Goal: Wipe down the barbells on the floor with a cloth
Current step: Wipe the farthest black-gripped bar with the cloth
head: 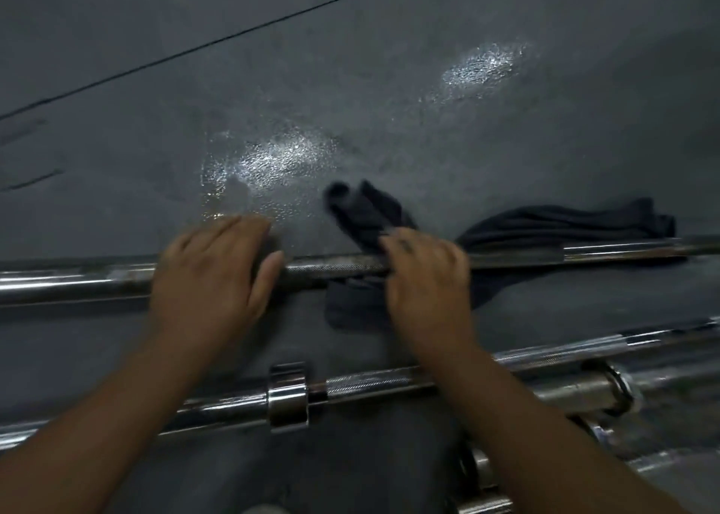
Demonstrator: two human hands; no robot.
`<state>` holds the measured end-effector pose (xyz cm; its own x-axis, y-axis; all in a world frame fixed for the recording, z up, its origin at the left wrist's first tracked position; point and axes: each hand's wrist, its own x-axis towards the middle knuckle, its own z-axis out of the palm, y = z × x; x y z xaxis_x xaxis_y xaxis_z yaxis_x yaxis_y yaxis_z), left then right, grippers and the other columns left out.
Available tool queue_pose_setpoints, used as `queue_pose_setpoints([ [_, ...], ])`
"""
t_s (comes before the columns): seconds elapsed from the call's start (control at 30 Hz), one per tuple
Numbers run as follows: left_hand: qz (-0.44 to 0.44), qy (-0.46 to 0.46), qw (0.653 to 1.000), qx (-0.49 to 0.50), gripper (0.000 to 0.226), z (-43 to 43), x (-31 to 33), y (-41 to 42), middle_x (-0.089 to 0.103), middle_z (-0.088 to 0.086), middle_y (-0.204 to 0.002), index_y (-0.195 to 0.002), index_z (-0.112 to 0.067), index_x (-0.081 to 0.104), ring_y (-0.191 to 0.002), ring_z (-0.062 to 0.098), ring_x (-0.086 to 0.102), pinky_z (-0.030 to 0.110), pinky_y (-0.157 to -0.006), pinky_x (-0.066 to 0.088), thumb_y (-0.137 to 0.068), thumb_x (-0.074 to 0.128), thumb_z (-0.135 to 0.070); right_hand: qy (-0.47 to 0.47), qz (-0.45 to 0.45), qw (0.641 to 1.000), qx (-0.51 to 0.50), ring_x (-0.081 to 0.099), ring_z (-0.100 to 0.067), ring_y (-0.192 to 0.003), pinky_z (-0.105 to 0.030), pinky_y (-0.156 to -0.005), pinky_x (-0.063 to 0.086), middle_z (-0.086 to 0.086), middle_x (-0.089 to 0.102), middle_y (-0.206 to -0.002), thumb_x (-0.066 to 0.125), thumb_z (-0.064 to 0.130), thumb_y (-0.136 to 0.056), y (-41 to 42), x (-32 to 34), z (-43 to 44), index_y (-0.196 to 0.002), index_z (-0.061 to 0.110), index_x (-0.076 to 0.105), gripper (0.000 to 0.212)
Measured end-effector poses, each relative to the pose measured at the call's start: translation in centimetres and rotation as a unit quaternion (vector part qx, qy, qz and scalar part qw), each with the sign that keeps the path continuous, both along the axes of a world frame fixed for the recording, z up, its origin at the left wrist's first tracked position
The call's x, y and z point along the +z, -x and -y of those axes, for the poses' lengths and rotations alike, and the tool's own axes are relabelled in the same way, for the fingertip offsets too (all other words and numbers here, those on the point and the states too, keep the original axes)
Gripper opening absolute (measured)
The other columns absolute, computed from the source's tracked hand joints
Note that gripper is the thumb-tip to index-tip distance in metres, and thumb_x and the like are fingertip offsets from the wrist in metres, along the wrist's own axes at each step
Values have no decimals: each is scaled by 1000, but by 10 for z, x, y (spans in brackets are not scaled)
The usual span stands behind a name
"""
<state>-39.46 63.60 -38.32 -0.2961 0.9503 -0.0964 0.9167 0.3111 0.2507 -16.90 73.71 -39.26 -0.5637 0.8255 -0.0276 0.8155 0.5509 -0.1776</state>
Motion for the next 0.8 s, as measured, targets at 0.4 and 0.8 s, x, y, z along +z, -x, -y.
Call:
queue_pose_setpoints([
  [0.4, 40, -51, 995, 69, 43, -134, -3, 59, 65, 18, -109, -109, -20, 62, -98, 41, 60, 46, -79, 47, -97, 32, -49, -11, -62, 996, -64, 62, -35, -95, -42, -81, 47, -10, 70, -102, 48, 10, -74, 46, -3, -66, -99, 13, 72, 35],
  [0.8, 76, -14, 997, -18, 39, -51, 1, -9, 64, 5, -94, -100, -19, 64, -88, 30, 59, 41, -78, 46, -98, 39, -48, -48, 8, 984, -172, 60, -42, -91, -47, -83, 45, -21, 66, -101, 35, 25, -79, -54, 1, -111, -113, 8, 68, 50],
])
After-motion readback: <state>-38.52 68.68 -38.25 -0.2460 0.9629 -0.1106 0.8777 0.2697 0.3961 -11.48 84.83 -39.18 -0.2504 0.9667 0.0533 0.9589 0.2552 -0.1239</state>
